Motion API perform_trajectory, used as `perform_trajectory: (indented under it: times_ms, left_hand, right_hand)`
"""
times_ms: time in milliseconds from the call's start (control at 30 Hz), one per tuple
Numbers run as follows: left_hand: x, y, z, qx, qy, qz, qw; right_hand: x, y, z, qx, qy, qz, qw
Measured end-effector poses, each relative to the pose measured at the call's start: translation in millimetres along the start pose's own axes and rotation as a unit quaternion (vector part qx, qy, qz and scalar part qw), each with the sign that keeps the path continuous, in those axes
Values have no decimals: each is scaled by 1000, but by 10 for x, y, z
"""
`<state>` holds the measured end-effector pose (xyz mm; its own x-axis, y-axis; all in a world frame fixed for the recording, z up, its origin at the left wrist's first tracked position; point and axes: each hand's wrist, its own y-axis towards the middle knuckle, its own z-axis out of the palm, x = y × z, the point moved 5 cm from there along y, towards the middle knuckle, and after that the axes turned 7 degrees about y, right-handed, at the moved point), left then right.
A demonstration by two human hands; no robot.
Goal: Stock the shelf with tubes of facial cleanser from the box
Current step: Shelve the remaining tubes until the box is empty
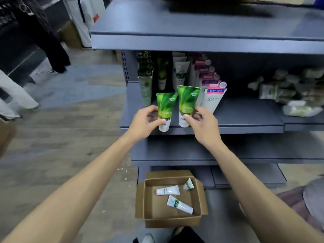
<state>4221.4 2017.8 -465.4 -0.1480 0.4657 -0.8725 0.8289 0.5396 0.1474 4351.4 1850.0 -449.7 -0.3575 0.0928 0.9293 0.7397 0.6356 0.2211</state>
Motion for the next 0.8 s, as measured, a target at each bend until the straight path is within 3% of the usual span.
perform_trajectory:
  times_ms: [133,367,600,800]
  left_hand:
    - [7,117,34,-33,40,10,999]
    - [224,283,206,-80,50,-59,994]
    - [278,356,334,-73,48,-65,994]
    - [272,393,295,-59,63,-62,994]
  right_hand:
    - [-175,229,62,10,-17,14,1000]
    - [-608,401,144,14,-37,34,999]
    - [-763,545,183,40,-35,4,999]
    - [-747,595,221,51,24,37,998]
